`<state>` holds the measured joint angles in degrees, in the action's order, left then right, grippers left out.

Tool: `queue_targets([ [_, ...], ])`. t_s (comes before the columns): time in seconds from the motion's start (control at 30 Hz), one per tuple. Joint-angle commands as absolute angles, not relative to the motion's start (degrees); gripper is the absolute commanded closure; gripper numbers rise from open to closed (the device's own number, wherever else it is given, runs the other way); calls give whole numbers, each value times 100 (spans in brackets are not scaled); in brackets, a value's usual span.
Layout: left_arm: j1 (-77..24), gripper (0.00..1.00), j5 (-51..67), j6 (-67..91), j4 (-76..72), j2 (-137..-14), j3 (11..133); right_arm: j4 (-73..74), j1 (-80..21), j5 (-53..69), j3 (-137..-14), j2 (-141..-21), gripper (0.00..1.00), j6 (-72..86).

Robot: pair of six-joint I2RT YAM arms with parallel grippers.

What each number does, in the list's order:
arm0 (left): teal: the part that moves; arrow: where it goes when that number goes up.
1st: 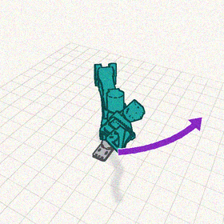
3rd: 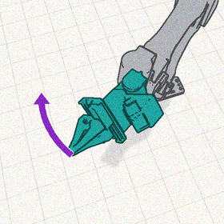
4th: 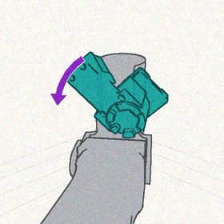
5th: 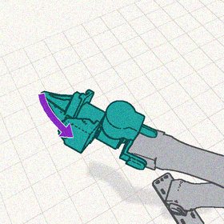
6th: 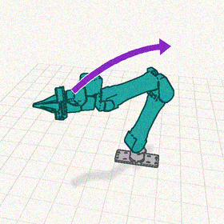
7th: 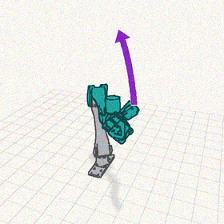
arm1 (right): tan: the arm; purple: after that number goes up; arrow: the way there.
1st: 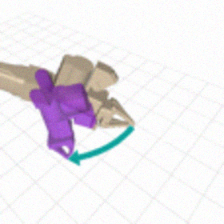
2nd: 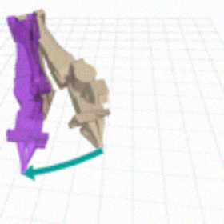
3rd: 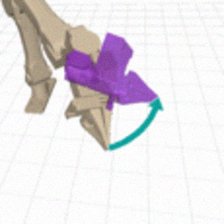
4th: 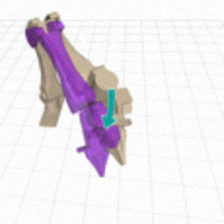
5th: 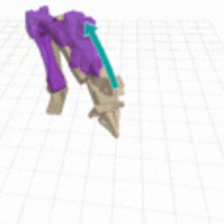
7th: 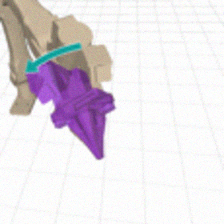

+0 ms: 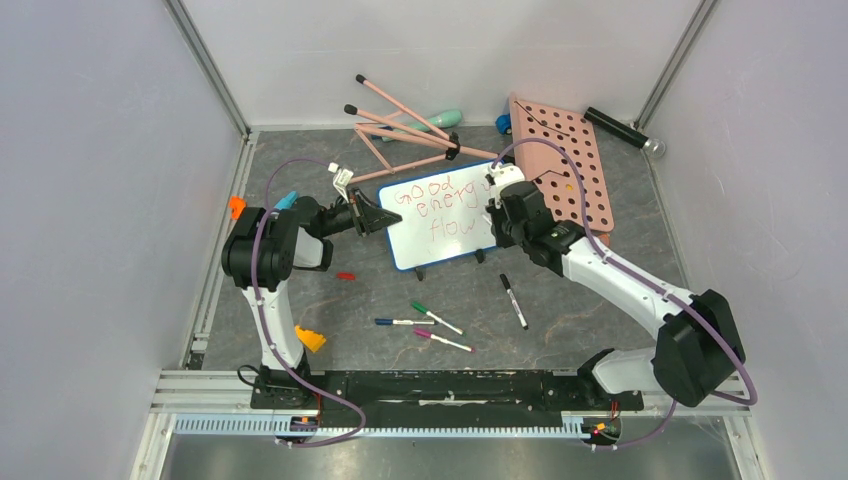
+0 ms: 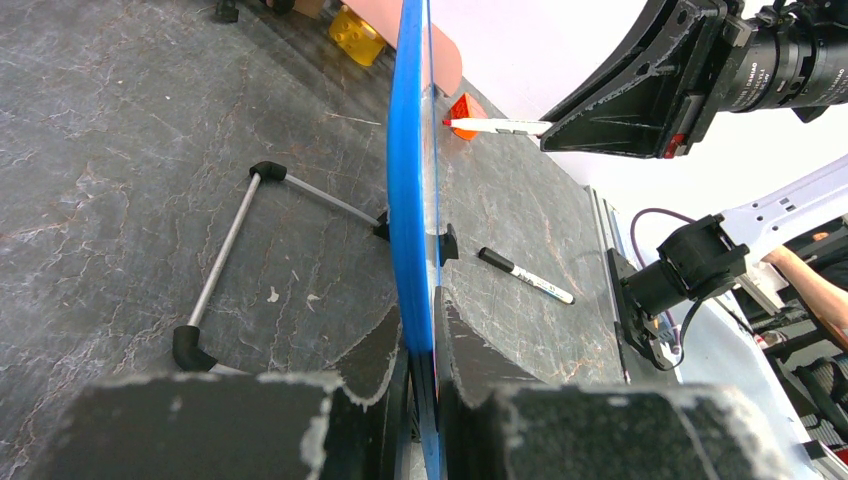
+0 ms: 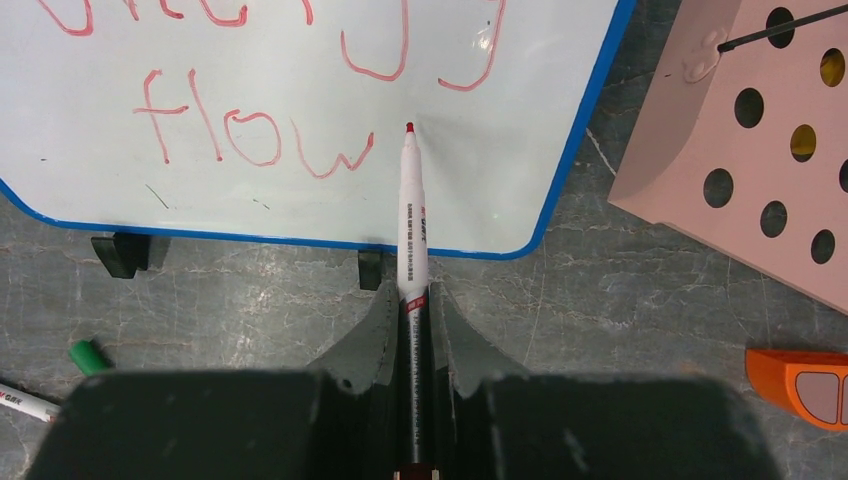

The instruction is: Write a sentence on the whiteboard

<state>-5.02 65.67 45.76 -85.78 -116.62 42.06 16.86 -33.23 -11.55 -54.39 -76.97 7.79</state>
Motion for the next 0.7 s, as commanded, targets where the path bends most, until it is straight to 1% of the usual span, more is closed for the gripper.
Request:
queue_targets([
  [0.0, -536, 98, 6707, 4026, -8921, -11724, 4324, 1482, -3297, -1137, -5457, -7781, 100, 682],
  [0.3, -536, 98, 6709, 4039, -8921, -11731, 4333, 1462, -3272, -1115, -5636, -7975, 100, 673],
  [0.67, -536, 98, 6716, 4044, -8925, -11734, 4342, 1297, -3270, -518, -5378, -7887, 100, 642],
])
